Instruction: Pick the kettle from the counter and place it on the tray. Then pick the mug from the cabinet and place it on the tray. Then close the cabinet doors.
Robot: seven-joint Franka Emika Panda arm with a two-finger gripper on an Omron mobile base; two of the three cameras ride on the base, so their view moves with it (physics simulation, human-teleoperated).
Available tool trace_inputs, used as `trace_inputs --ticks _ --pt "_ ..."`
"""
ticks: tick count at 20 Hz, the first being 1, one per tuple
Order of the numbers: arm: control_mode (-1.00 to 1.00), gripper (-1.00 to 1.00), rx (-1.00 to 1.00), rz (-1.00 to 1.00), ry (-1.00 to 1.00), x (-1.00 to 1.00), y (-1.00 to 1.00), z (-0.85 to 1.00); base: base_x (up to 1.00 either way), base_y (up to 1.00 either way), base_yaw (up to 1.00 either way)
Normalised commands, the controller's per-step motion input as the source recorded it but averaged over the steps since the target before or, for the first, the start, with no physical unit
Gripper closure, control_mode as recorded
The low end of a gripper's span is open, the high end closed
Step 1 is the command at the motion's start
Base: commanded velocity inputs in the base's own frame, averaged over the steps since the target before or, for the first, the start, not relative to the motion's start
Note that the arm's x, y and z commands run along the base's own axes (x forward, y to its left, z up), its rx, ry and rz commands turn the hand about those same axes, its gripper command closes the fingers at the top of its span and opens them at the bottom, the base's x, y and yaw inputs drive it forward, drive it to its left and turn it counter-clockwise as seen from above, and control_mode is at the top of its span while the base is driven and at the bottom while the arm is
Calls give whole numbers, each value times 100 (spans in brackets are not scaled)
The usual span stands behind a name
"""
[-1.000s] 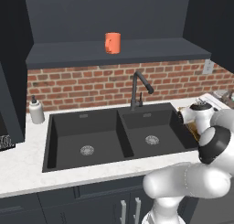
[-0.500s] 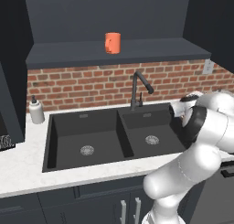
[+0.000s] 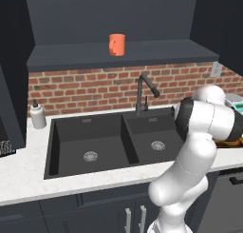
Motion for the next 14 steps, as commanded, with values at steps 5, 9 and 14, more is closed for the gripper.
trace_inputs --ticks 5,9,14 --pt "-100 100 0 0 -10 16 -25 -31 0 0 0" --pt "-100 100 0 0 -11 22 -26 -32 0 0 0" --pt "-100 100 1 1 -11 8 -15 -53 0 0 0"
